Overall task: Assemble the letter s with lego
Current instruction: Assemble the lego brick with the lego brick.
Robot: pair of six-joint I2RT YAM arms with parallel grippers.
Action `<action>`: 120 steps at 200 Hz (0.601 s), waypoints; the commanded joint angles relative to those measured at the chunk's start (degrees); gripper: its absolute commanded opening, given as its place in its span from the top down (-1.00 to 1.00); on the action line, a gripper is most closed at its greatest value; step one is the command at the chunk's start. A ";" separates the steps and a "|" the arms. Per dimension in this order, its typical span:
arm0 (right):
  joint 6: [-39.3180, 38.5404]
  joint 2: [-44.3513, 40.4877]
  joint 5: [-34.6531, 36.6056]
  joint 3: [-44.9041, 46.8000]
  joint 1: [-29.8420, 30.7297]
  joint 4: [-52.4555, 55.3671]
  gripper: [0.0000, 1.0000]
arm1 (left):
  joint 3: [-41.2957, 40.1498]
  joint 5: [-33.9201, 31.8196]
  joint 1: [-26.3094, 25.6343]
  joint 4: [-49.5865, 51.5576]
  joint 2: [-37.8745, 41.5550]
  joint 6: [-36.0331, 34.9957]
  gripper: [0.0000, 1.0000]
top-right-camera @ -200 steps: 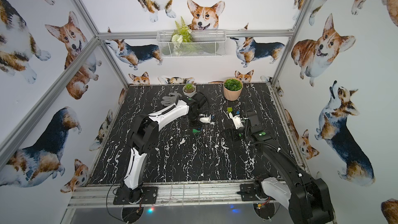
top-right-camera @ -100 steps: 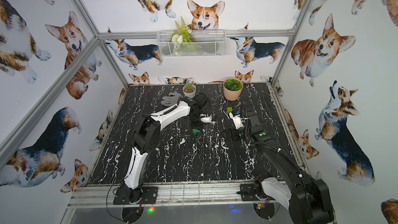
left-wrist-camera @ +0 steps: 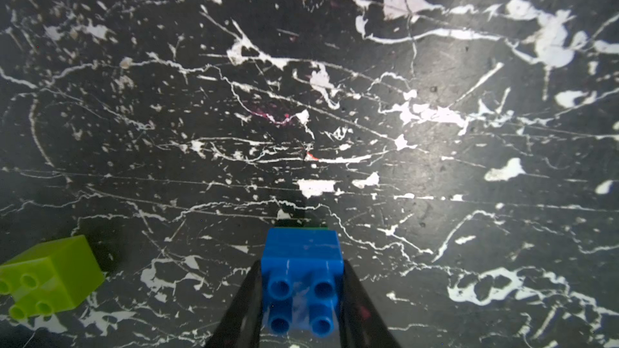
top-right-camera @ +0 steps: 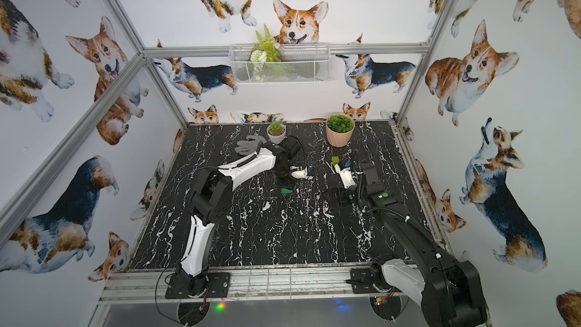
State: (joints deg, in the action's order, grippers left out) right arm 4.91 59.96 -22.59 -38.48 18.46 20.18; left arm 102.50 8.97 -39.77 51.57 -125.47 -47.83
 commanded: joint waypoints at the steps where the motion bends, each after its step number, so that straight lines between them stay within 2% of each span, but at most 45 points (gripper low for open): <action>1: 0.22 -0.14 -0.44 -0.37 0.00 -0.83 -1.00 | -0.20 1.71 0.31 0.55 -0.21 -0.51 1.00; 120: 0.18 -0.09 -0.92 -0.55 0.00 -0.68 -1.00 | -0.94 0.62 0.24 -0.14 -2.15 2.03 1.00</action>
State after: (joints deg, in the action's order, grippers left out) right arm 4.91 59.90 -22.76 -38.54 18.37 20.18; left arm 102.69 10.55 -39.44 50.39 -126.61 -46.63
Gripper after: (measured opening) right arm 0.999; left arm 0.345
